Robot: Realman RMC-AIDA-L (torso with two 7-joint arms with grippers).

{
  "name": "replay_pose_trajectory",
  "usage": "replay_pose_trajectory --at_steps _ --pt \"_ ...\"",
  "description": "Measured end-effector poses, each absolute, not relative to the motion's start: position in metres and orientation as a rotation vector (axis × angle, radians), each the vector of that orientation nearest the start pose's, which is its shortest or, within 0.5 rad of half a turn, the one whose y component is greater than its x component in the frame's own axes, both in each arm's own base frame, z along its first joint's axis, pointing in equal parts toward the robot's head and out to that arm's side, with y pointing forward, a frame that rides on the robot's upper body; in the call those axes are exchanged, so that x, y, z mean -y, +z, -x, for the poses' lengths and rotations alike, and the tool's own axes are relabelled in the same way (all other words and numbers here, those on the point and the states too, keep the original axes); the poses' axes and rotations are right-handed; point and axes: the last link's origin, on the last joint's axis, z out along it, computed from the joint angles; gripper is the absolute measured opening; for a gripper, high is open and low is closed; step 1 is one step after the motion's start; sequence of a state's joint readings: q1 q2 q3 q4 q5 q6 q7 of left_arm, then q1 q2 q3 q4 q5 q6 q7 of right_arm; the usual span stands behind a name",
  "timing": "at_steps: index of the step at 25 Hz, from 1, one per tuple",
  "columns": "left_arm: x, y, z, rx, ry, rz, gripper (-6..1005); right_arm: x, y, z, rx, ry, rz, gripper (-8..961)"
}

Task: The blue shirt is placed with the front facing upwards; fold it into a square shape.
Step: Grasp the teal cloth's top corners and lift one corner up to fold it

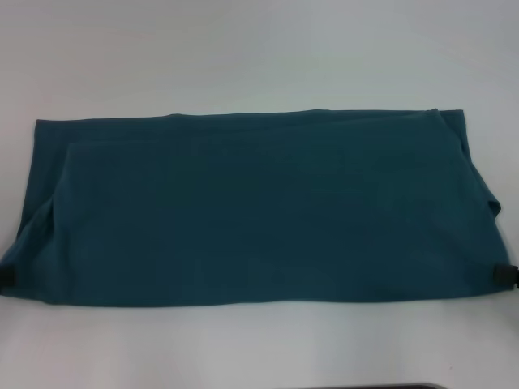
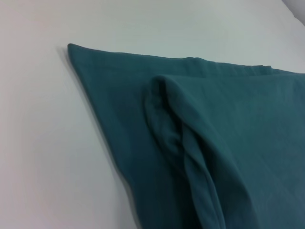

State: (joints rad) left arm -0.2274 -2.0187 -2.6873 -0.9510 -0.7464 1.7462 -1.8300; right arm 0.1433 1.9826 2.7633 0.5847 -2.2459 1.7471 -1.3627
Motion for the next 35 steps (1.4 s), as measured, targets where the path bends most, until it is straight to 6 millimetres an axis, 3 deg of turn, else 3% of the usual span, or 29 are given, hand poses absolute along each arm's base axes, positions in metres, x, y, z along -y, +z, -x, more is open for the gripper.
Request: replay_pose_trajectory --at_steps 3,7,13,16,23,27,32,35 --pt "-0.22 0.084 0.381 1.499 -0.268 2.369 76 -0.172 0.047 -0.394 -1.759 0.714 2.216 58" --pt "-0.222 0.087 0.381 1.516 -0.28 2.353 130 -0.176 0.052 -0.393 -1.745 0.735 2.213 241" --pt "-0.234 0.098 0.377 1.478 -0.358 2.298 313 -0.187 0.071 -0.39 -1.687 0.76 2.194 380" --pt "-0.246 0.102 0.373 1.442 -0.397 2.278 460 -0.197 0.083 -0.386 -1.646 0.777 2.193 436" --pt "-0.28 0.09 0.356 1.366 -0.42 2.284 737 -0.226 0.093 -0.374 -1.593 0.792 2.226 531" --pt "-0.294 0.085 0.348 1.341 -0.439 2.289 729 -0.24 0.096 -0.369 -1.571 0.784 2.229 589" --pt "-0.303 0.08 0.345 1.336 -0.444 2.272 725 -0.249 0.095 -0.364 -1.555 0.781 2.246 801" --pt "-0.307 0.077 0.345 1.336 -0.446 2.264 724 -0.25 0.096 -0.364 -1.552 0.783 2.247 803"
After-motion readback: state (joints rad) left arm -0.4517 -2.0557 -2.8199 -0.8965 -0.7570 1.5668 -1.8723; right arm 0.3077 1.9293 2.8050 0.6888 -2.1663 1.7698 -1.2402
